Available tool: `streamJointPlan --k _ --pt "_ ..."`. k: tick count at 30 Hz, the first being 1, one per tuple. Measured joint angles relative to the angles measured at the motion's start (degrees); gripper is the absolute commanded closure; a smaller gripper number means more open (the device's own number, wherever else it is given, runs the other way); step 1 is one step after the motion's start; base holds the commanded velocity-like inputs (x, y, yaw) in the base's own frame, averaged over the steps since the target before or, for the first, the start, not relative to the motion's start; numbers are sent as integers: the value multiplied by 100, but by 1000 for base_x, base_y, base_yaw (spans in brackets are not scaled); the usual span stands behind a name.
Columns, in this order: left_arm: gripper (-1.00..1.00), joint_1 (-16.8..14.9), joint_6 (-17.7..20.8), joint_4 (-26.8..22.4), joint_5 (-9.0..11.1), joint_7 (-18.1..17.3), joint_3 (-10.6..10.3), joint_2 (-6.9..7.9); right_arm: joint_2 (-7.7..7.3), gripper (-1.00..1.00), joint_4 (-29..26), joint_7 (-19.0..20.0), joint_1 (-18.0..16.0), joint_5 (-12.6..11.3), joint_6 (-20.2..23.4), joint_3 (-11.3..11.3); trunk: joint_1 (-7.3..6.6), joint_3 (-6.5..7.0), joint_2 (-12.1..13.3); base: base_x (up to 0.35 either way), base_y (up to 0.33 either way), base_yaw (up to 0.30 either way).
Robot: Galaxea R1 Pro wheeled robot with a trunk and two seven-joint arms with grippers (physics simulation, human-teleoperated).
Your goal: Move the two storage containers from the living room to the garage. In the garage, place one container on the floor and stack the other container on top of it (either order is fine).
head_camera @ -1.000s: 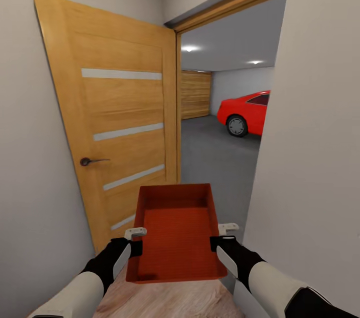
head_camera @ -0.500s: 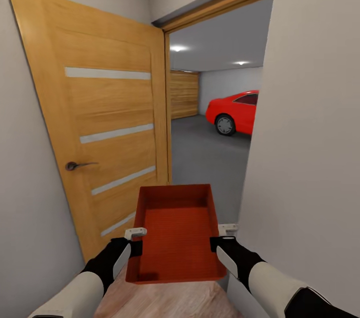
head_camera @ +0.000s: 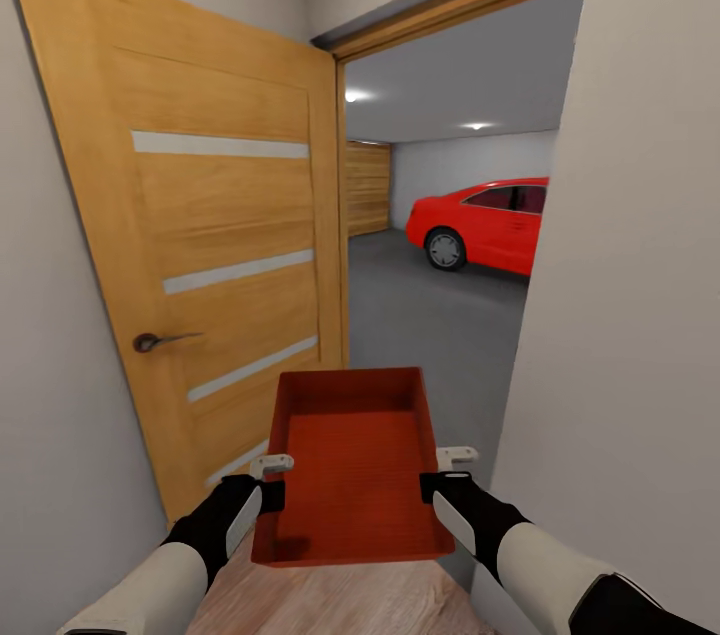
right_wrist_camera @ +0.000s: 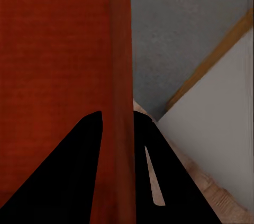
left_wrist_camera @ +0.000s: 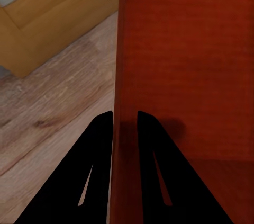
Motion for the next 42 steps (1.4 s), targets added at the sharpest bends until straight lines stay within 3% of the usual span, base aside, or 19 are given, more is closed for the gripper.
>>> streamJointPlan --k 11,28,42 --pt "100 2 -18 1 -7 -11 6 1 1 100 -3 3 -2 31 -2 -13 0 0 0 15 2 -177" --pt "100 2 -4 -2 -10 -9 9 2 5 100 2 4 -1 27 1 -16 -2 0 0 292 32 -1" --pt "100 2 -25 5 -1 -16 7 5 6 100 -6 -1 -1 47 -1 -23 0 0 0 25 2 -184"
